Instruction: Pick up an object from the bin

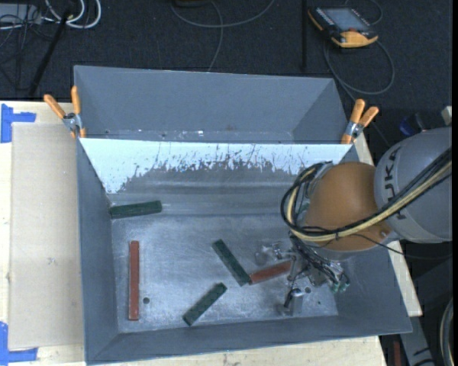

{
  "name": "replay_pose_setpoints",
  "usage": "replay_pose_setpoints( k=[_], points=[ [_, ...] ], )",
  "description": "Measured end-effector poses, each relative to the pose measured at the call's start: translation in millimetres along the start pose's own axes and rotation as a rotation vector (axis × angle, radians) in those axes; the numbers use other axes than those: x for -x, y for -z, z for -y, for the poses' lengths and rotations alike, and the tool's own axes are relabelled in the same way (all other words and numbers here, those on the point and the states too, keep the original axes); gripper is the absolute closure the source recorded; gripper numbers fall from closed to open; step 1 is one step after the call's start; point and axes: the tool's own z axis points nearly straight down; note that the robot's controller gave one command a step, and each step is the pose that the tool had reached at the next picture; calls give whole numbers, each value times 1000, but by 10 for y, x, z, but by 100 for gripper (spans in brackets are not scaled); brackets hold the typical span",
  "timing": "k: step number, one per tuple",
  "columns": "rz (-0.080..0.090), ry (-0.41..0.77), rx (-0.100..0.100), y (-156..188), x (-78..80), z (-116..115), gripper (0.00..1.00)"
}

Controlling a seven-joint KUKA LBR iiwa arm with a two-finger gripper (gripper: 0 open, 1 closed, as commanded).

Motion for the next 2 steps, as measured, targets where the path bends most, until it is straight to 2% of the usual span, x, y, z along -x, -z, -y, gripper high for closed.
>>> replay_pose_setpoints(
  k=[1, 2],
  points=[
    [2, 2, -1, 8, 6, 0, 100],
    [4, 5, -2, 361, 14, -7, 100]
  ],
)
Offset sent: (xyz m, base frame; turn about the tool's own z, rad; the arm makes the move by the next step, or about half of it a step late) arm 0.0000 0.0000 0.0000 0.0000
